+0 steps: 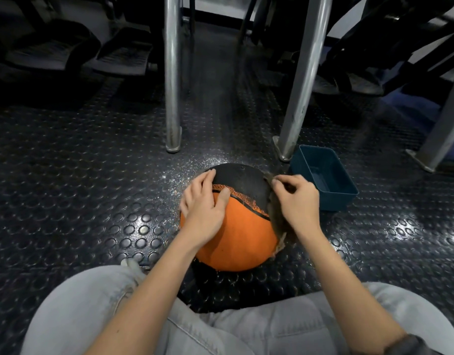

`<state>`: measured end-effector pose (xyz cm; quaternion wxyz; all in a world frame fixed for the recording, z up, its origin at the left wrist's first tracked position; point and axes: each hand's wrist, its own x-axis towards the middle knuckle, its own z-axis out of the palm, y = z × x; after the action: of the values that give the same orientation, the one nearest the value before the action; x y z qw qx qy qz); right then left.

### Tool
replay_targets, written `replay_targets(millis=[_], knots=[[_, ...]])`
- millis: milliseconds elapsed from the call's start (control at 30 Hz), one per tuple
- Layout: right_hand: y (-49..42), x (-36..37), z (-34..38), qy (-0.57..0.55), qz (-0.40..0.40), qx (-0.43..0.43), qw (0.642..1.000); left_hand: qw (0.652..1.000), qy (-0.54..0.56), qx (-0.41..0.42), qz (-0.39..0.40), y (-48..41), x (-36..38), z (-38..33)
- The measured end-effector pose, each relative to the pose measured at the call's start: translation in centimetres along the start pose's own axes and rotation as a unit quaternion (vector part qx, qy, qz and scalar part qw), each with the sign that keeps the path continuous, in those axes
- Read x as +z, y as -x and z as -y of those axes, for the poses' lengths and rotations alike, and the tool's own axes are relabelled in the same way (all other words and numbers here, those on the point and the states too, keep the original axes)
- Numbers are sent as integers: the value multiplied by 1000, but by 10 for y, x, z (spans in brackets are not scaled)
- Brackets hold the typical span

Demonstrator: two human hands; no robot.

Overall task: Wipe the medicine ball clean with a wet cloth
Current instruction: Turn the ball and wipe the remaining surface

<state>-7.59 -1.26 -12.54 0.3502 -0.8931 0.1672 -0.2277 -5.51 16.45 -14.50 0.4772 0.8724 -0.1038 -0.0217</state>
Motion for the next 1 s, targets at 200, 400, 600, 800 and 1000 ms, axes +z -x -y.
replay_targets(millis=[200, 400, 600, 800, 1000], knots=[[7, -5, -16, -81, 41, 101, 991, 963, 210, -141, -92, -13, -13, 10], [14, -2, -36, -117, 147, 281, 941, 896, 285, -342, -2, -15, -14, 20], [25, 1, -43, -183, 61, 257, 947, 917, 279, -284, -22, -9, -5, 36], [23, 3, -46, -249, 11, 237, 939, 952, 254, -161, -53, -8, -1, 30], [17, 9, -60, -221, -20, 211, 952, 976, 199, -88, 3, -9, 1, 33]])
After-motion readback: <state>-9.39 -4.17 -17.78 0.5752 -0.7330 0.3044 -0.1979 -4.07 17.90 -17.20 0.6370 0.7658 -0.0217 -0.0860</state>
